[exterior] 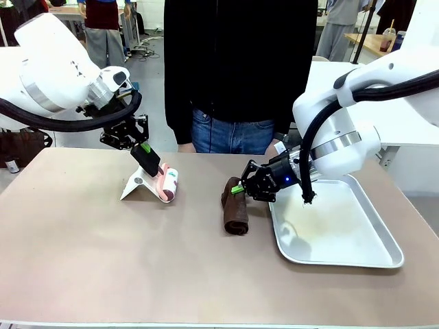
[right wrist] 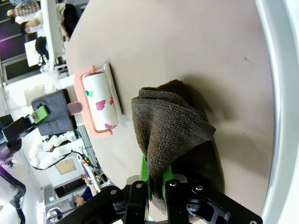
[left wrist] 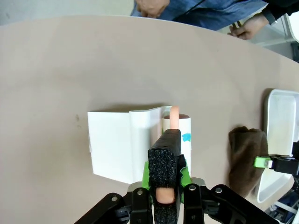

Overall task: Clean the surface of the table.
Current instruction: Return the Lint Roller and towel to their original positions.

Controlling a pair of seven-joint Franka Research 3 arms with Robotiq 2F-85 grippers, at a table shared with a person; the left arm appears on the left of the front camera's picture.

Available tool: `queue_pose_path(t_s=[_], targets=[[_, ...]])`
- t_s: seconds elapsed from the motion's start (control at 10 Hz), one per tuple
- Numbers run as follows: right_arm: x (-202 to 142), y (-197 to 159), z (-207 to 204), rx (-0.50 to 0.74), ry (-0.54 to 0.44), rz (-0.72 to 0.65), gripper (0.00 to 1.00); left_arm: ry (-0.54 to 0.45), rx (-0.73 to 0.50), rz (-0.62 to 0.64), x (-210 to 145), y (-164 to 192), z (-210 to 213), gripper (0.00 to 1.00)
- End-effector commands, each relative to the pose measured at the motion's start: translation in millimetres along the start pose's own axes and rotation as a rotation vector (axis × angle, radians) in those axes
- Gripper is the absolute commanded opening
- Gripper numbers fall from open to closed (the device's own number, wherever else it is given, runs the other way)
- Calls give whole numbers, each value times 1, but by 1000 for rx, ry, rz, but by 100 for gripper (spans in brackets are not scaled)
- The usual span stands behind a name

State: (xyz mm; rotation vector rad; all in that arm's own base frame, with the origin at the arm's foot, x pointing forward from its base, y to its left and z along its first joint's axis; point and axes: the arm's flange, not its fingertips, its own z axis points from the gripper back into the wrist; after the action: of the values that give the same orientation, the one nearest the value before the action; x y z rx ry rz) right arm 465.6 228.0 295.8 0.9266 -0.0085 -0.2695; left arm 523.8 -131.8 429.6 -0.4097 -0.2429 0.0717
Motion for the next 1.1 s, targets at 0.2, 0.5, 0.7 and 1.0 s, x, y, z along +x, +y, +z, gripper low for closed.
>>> queue_pose_path(t_s=[0.2,0.5,0.7,1.0], targets=[[-1,0,1,4,5,-3,100,-31,49,32,2,4,0,100],[-1,-1,2,10,9,3,100,-56,56,39,0,9,9,100],[-1,0,5,14,6,10,100,-72,49,38,-5,13,18,100],[-2,1,34,36,6,17,100,-96,-6,16,-18,22,42,100]])
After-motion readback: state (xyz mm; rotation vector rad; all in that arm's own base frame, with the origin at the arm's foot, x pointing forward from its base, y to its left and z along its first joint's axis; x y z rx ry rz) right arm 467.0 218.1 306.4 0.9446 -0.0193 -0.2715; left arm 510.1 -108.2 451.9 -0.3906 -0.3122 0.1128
